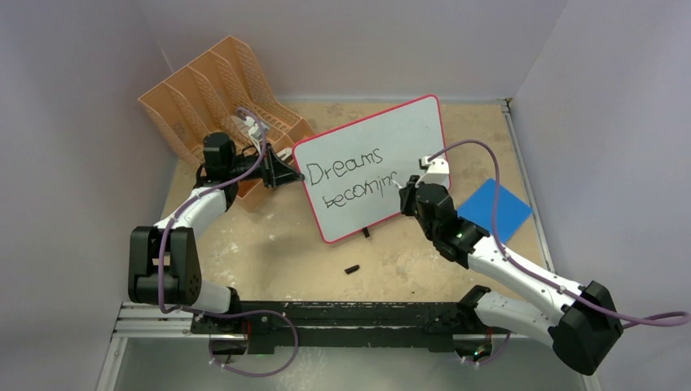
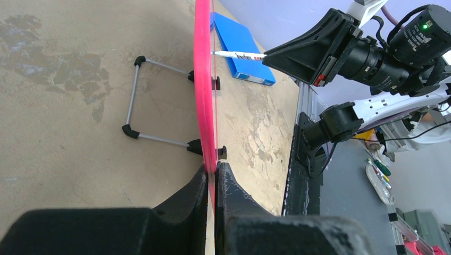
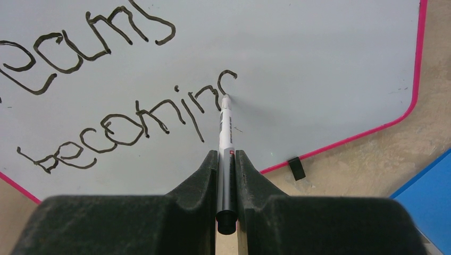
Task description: Write a sentence on the whiteboard
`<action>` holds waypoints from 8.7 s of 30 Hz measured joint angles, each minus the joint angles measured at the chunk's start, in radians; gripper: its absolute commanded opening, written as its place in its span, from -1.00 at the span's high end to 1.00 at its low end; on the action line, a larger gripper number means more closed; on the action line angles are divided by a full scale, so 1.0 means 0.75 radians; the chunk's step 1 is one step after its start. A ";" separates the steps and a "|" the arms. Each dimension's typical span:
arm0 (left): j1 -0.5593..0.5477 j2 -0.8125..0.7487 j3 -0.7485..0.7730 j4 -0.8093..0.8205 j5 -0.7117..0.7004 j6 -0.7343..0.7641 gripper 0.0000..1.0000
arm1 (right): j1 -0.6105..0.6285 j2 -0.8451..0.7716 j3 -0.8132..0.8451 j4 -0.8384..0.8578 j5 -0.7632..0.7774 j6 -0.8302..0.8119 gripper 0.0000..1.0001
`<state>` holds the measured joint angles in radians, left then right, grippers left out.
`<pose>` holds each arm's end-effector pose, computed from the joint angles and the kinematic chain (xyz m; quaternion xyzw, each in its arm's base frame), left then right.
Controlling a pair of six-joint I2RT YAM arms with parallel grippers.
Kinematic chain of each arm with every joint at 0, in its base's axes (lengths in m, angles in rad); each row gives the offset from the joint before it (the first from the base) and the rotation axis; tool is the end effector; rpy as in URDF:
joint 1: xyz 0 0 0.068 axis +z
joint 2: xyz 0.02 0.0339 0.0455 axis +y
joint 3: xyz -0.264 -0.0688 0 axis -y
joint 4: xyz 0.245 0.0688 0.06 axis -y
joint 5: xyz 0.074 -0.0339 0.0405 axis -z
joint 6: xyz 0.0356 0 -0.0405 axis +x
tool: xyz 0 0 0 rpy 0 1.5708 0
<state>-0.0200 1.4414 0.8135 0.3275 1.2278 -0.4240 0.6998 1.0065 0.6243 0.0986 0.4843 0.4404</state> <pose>0.3008 -0.0396 0.2545 0.2028 0.7132 -0.5591 0.3710 0.1865 0.1353 0.2713 0.0422 0.7887 0.1529 0.5940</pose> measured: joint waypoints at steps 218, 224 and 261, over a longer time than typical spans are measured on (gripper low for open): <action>0.000 0.000 0.000 0.006 0.004 -0.002 1.00 | -0.052 0.004 0.038 -0.129 -0.117 0.090 1.00; 0.000 0.000 0.000 0.006 0.003 -0.002 1.00 | -0.052 -0.123 0.038 -0.117 -0.115 0.085 1.00; 0.000 0.000 0.022 -0.065 -0.007 0.033 1.00 | 0.083 -0.253 -0.071 -0.037 -0.143 0.006 1.00</action>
<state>-0.0200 1.4414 0.8303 0.2787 1.2224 -0.3996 0.7620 0.8169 0.5713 0.0708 0.3771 0.4450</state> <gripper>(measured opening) 0.022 0.146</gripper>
